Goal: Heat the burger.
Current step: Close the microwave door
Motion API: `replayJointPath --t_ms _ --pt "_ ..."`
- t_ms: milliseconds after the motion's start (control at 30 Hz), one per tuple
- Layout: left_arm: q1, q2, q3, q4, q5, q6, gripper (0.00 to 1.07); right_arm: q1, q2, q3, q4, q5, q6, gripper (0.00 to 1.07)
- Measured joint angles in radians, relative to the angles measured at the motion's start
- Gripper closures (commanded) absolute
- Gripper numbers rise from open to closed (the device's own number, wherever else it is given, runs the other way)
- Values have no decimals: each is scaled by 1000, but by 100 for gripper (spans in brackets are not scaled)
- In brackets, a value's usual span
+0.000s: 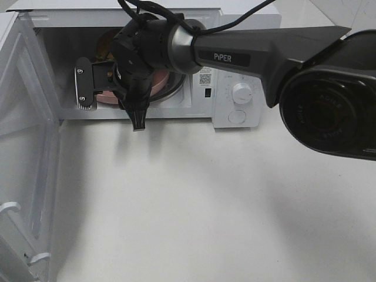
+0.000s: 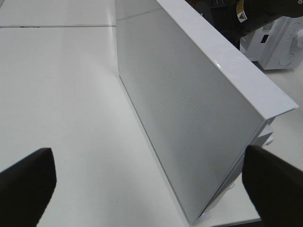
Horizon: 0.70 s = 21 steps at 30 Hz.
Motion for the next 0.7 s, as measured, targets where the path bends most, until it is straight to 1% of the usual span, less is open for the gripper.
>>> replayJointPath --t_ms 33,67,100,133,167,200,233,300,333,400,433,467,500,533,600,633,667,700 --pt "0 0 0 0 0 0 6 0 -15 22 0 -16 -1 51" --pt "0 0 0 0 0 0 6 0 -15 22 0 -16 -1 51" --pt "0 0 0 0 0 0 6 0 -27 38 1 -32 -6 48" --pt "0 0 0 0 0 0 6 0 -51 76 0 -70 -19 42" --pt "0 0 0 0 0 0 6 0 -51 76 0 -70 -19 42" --pt "0 0 0 0 0 0 6 0 -76 112 0 -108 -27 36" --pt "0 0 0 0 0 0 6 0 -76 112 0 -108 -27 36" --pt "0 0 0 0 0 0 6 0 -102 159 -6 -158 -28 29" --pt "0 0 0 0 0 0 6 0 -102 159 -6 -158 -28 29" --pt "0 0 0 0 0 0 6 0 -128 217 -13 -207 -28 29" --pt "0 0 0 0 0 0 6 0 -128 217 -13 -207 -28 29" --pt "0 0 0 0 0 0 6 0 -148 257 -14 -245 -30 29" --pt "0 0 0 0 0 0 6 0 -148 257 -14 -245 -30 29" --pt "0 0 0 0 0 0 6 0 -167 297 -19 -276 -34 29" --pt "0 0 0 0 0 0 6 0 -177 317 -27 -289 -35 29" --pt "0 0 0 0 0 0 6 0 -191 354 -36 -303 -36 30" --pt "0 0 0 0 0 0 6 0 -191 354 -36 -303 -36 30" --pt "0 0 0 0 0 0 6 0 -208 387 -41 -324 -36 30"
